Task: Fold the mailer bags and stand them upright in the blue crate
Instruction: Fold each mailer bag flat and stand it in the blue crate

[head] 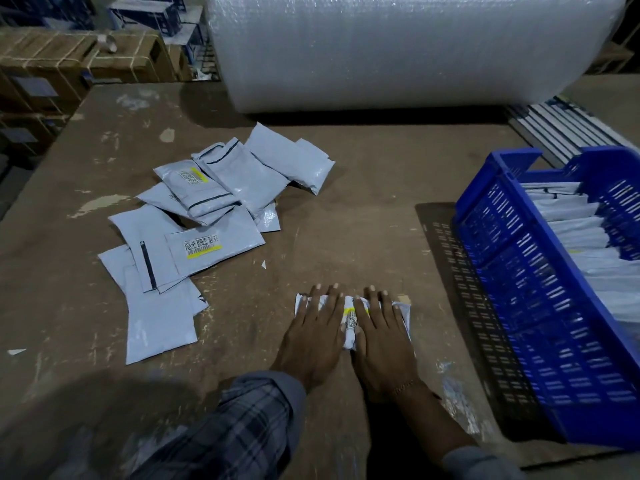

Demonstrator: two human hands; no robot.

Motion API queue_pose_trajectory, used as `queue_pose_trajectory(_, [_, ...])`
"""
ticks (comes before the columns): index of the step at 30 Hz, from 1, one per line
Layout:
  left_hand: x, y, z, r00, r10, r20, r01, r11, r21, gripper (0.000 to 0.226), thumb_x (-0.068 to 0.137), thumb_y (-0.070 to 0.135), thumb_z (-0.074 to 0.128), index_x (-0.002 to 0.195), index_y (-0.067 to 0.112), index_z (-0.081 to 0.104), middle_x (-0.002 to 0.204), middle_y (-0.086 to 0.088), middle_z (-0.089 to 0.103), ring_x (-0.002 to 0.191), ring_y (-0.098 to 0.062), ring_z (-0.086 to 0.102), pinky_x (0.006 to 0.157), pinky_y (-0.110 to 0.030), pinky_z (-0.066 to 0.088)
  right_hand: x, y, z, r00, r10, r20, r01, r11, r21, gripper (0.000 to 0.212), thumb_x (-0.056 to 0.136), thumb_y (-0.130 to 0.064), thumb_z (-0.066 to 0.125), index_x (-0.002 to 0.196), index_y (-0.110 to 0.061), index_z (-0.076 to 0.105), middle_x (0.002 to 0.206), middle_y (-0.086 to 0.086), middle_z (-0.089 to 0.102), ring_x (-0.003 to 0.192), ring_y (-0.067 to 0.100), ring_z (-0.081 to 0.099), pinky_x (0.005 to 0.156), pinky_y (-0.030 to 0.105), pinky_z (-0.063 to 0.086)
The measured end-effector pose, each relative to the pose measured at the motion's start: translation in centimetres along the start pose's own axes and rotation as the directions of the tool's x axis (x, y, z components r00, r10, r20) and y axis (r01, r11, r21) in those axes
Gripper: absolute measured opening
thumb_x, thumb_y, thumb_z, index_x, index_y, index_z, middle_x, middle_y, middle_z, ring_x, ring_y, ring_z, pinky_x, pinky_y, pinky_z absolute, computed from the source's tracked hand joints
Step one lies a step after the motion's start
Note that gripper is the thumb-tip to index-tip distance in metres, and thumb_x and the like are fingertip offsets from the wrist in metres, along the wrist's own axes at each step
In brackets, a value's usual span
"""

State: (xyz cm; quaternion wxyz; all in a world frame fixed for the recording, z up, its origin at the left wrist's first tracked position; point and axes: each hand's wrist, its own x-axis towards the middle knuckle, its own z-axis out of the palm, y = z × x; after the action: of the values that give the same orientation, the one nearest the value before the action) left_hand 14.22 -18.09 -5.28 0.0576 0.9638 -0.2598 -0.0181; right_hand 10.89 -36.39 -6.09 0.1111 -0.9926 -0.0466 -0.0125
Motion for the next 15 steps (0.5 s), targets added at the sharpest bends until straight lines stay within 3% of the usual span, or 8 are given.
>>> queue_pose_trajectory(4, [-0.3,-1.2,0.1,0.998,0.066,0.003,-0.066,0.998,0.008,0.061,0.114,0.04,0.013,0.167,0.011,0.023,0.175,-0.011,0.017,0.161,-0.037,0.016,0.126,-0.054,0.027,0.8,0.4,-0.3,1.0,-0.006,0.017,0.006,1.0,0.007,0.062,0.103,-0.035,0.028,0.163,-0.019,0.027,0.172,0.009,0.015,0.159,0.031,0.012,0.125,0.052,0.024])
queue_pose_trajectory(7, [0.2,-2.8,-0.1,1.0,0.026,0.011,-0.026,1.0,0.01,0.062,0.113,0.042,0.008,0.169,0.016,0.012,0.177,-0.006,0.003,0.163,-0.03,0.004,0.128,-0.051,0.02,-0.8,-0.7,-0.4,1.0,0.014,-0.02,-0.013,0.999,0.043,0.063,0.105,-0.034,0.03,0.165,-0.016,0.02,0.172,0.007,0.012,0.16,0.029,0.008,0.127,0.049,0.018])
queue_pose_trajectory(11, [0.5,-1.1,-0.1,0.997,-0.076,-0.026,0.075,0.997,-0.013,0.063,0.111,0.039,0.022,0.167,0.009,0.019,0.176,-0.012,0.01,0.162,-0.038,0.008,0.127,-0.055,0.023,-1.3,-0.5,-0.3,0.999,-0.013,-0.038,0.017,0.994,0.105,0.062,0.107,-0.032,0.031,0.165,-0.017,0.015,0.173,0.003,0.009,0.16,0.024,0.003,0.128,0.044,0.01])
queue_pose_trajectory(15, [-0.1,0.4,0.6,0.999,-0.034,-0.022,0.034,0.999,-0.003,0.066,0.111,0.039,0.023,0.168,0.008,0.014,0.176,-0.015,0.009,0.161,-0.041,0.009,0.128,-0.057,0.019,1.4,0.8,-0.3,0.998,-0.055,0.042,0.052,0.997,0.057,0.062,0.105,-0.03,0.029,0.164,-0.016,0.02,0.173,0.005,0.011,0.16,0.026,0.005,0.127,0.05,0.017])
